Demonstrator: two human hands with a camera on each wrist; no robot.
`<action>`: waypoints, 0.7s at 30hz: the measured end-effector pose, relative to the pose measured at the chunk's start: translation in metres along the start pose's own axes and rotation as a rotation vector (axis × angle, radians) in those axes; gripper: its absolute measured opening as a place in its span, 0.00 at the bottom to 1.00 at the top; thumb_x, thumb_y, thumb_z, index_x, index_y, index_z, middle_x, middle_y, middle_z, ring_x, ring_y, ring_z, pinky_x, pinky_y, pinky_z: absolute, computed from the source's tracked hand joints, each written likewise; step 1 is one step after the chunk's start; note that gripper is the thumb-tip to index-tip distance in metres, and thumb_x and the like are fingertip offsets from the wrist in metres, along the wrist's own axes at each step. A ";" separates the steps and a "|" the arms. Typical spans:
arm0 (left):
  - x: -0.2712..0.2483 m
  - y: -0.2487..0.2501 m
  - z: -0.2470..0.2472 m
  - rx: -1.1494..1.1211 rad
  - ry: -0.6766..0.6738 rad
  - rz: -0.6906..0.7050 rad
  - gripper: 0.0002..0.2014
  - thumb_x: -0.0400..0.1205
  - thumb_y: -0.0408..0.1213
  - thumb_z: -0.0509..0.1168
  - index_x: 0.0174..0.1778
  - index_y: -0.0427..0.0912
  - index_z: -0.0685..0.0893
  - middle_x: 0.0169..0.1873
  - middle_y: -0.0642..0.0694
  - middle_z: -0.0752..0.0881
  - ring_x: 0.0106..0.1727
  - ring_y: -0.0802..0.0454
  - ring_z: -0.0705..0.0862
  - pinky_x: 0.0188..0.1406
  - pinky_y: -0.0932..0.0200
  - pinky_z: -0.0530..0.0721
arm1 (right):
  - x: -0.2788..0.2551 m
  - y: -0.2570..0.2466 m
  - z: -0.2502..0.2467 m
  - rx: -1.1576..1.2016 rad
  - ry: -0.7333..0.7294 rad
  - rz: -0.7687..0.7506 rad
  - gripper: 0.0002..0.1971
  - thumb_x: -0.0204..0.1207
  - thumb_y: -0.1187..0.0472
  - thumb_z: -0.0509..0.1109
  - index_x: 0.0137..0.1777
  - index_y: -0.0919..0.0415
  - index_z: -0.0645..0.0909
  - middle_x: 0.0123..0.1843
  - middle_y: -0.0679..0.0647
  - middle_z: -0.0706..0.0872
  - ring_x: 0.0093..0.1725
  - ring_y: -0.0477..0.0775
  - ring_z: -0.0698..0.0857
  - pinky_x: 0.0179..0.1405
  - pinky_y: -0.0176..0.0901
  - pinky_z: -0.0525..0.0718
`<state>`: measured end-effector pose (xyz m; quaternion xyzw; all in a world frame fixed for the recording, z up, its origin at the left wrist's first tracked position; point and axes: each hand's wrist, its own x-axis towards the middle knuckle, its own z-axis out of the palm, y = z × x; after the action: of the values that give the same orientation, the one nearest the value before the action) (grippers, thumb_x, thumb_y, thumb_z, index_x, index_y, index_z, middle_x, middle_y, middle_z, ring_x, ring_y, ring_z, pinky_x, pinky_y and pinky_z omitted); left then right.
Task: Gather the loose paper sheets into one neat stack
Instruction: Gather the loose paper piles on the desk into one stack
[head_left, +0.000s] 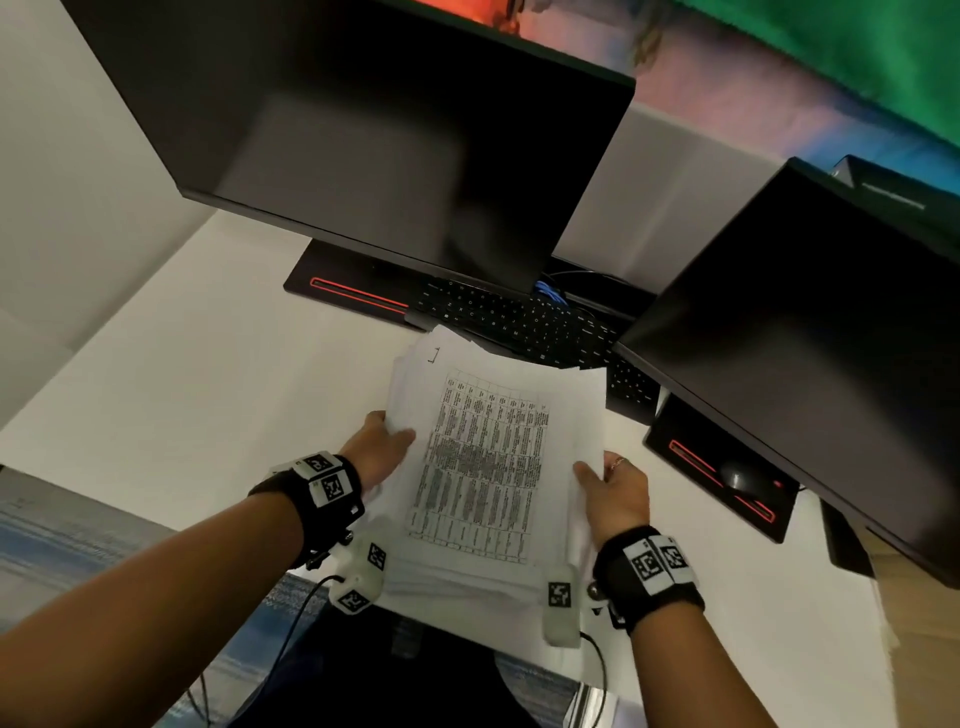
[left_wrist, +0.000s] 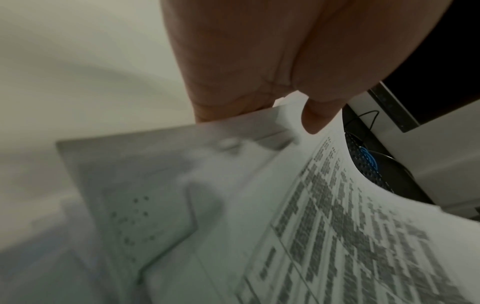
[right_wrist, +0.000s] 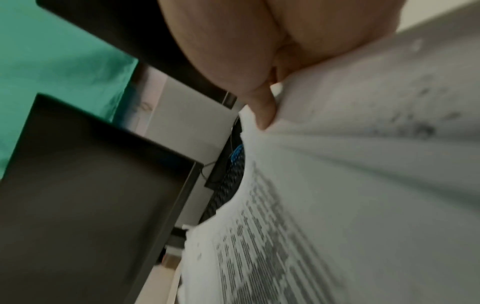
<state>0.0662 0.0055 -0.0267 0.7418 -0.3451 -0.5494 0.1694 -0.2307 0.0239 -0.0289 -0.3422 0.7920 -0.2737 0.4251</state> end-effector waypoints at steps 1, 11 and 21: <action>-0.001 0.001 0.000 0.004 0.001 -0.002 0.26 0.87 0.45 0.62 0.79 0.38 0.66 0.54 0.43 0.83 0.53 0.43 0.81 0.52 0.51 0.78 | 0.005 0.003 -0.007 0.013 -0.013 -0.009 0.08 0.81 0.63 0.71 0.57 0.65 0.82 0.56 0.54 0.88 0.55 0.56 0.87 0.64 0.47 0.82; -0.003 0.001 -0.001 0.006 -0.017 0.007 0.25 0.88 0.47 0.60 0.77 0.37 0.66 0.54 0.42 0.83 0.51 0.43 0.83 0.55 0.45 0.83 | 0.023 -0.001 -0.002 -0.157 -0.101 -0.023 0.20 0.79 0.67 0.72 0.70 0.61 0.76 0.62 0.57 0.87 0.58 0.57 0.87 0.66 0.49 0.83; -0.004 0.005 0.005 0.007 0.023 0.037 0.27 0.88 0.44 0.60 0.79 0.36 0.62 0.61 0.36 0.83 0.51 0.42 0.83 0.47 0.52 0.79 | -0.002 0.010 0.031 -0.288 -0.136 -0.003 0.25 0.88 0.63 0.54 0.84 0.70 0.61 0.85 0.63 0.64 0.84 0.62 0.64 0.81 0.44 0.60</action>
<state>0.0594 0.0052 -0.0227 0.7423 -0.3587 -0.5363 0.1810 -0.2063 0.0271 -0.0502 -0.4187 0.7919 -0.1340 0.4238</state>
